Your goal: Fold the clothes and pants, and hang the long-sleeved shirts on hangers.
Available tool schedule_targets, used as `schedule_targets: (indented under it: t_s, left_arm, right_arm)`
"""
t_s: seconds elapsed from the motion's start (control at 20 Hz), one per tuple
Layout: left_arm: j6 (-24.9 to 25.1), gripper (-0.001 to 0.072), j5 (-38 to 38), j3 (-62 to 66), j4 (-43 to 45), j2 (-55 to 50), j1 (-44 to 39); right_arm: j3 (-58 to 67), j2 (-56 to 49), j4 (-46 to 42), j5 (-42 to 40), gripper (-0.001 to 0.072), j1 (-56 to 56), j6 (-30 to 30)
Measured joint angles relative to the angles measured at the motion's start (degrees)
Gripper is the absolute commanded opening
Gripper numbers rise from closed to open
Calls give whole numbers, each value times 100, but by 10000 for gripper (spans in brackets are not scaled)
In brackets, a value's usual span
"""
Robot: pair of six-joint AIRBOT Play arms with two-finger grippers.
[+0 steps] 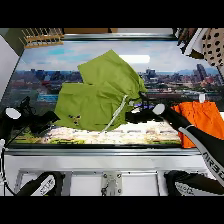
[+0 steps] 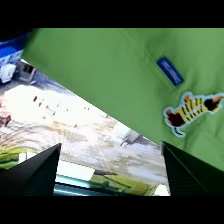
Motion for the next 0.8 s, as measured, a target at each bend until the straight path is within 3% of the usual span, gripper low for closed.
schedule_targets:
  t_s: [0.25,0.35,0.4,0.6,0.8]
  left_arm:
    - [0,688,-76,-22,-120,4,0]
    - [-28,687,-105,-188,-131,87,0]
    - [-70,687,-105,-345,-151,160,0]
    - [-190,687,247,-1067,-365,474,0]
    - [164,687,730,-1513,-1165,420,0]
  right_arm:
    - [0,503,-820,411,75,-1012,42]
    - [-2,610,-940,470,516,-1261,61]
    - [0,651,-979,503,617,-1346,61]
    - [-2,723,-1045,557,610,-1495,61]
    - [-2,743,-1043,590,610,-1532,61]
